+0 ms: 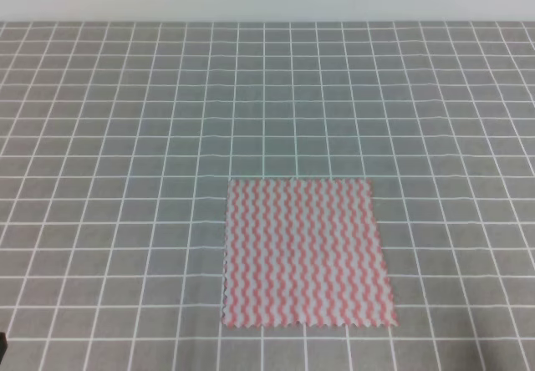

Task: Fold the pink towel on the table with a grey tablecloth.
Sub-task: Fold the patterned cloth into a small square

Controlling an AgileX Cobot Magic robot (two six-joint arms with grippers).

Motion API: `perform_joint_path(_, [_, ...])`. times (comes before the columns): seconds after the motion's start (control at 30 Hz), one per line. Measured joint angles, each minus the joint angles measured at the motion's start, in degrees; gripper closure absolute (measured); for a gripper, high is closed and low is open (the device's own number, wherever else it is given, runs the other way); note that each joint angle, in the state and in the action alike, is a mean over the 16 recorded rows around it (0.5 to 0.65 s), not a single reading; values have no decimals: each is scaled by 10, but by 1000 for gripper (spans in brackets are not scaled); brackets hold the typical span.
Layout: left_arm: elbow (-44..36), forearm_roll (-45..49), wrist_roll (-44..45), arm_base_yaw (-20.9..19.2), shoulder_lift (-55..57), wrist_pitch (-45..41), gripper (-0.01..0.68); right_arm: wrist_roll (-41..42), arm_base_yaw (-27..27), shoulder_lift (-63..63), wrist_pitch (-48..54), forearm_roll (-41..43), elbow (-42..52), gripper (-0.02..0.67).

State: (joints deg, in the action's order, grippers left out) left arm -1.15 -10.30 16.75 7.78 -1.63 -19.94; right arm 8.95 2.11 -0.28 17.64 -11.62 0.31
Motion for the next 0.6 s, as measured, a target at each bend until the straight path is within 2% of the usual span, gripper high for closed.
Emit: perform_joint_path(0.6, [-3, 0, 0, 0, -4, 2, 673, 0, 0, 1, 0, 0, 0, 667])
